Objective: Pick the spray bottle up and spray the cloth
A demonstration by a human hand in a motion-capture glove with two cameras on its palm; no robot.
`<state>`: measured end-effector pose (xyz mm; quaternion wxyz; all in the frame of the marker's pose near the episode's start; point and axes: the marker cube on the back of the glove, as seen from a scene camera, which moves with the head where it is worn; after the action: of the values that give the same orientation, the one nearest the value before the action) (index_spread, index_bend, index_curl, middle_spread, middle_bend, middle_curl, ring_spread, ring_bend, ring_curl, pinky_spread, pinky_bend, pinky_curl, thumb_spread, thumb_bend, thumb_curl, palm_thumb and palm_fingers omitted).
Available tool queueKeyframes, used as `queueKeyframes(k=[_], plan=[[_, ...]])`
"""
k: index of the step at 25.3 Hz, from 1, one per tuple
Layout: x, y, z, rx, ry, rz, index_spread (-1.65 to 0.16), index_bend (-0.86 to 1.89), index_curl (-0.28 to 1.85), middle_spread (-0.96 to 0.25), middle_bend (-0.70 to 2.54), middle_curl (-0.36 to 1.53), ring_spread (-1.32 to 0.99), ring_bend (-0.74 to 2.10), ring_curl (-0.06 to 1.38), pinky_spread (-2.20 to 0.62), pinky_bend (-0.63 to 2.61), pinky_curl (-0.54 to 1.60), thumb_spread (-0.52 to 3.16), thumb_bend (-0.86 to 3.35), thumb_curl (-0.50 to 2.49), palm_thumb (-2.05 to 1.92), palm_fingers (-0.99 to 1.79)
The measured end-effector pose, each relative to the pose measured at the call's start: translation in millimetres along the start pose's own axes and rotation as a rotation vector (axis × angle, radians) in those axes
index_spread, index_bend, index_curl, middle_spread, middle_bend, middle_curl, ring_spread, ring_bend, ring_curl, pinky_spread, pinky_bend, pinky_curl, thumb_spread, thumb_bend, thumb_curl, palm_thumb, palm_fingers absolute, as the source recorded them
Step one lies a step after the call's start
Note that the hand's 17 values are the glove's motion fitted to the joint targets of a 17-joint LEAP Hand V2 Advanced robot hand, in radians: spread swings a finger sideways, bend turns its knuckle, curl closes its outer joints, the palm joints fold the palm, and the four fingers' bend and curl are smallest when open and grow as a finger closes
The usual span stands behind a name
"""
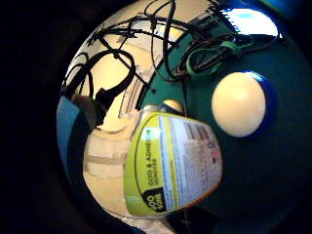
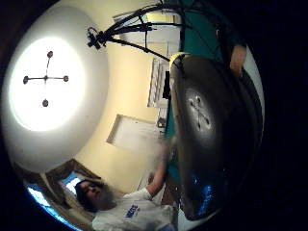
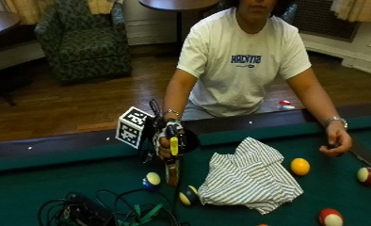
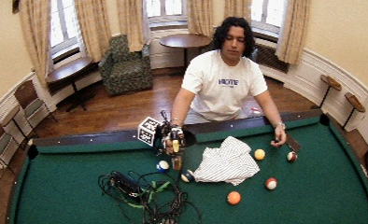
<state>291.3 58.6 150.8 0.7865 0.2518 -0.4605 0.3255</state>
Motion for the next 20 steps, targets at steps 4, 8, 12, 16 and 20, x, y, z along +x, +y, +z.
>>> queueKeyframes(k=[4, 8, 12, 16, 20], plan=[[1, 4, -1, 0.073, 0.012, -0.048, -0.28, 0.2, 0.4, -0.21, 0.44, 0.5, -0.2, 0.54, 0.42, -0.22, 0.37, 0.37, 0.62, -0.03, 0.6, 0.98, 1.38], [3, 6, -5, 0.1, 0.027, -0.102, -0.28, 0.29, 0.44, -0.21, 0.5, 0.53, -0.22, 0.59, 0.45, -0.27, 0.36, 0.39, 0.52, -0.03, 0.63, 0.97, 1.44], [2, 8, -7, 0.11, 0.025, -0.147, -0.27, 0.37, 0.48, -0.21, 0.54, 0.55, -0.23, 0.61, 0.46, -0.29, 0.37, 0.4, 0.42, -0.03, 0.65, 0.96, 1.46], [-7, 9, -16, 0.116, -0.005, -0.166, -0.26, 0.41, 0.51, -0.21, 0.57, 0.56, -0.23, 0.64, 0.48, -0.31, 0.4, 0.41, 0.36, -0.03, 0.67, 0.95, 1.44], [-39, 11, -33, 0.094, -0.056, -0.208, -0.25, 0.43, 0.53, -0.21, 0.6, 0.57, -0.23, 0.66, 0.49, -0.32, 0.41, 0.42, 0.3, -0.03, 0.69, 0.95, 1.42]])
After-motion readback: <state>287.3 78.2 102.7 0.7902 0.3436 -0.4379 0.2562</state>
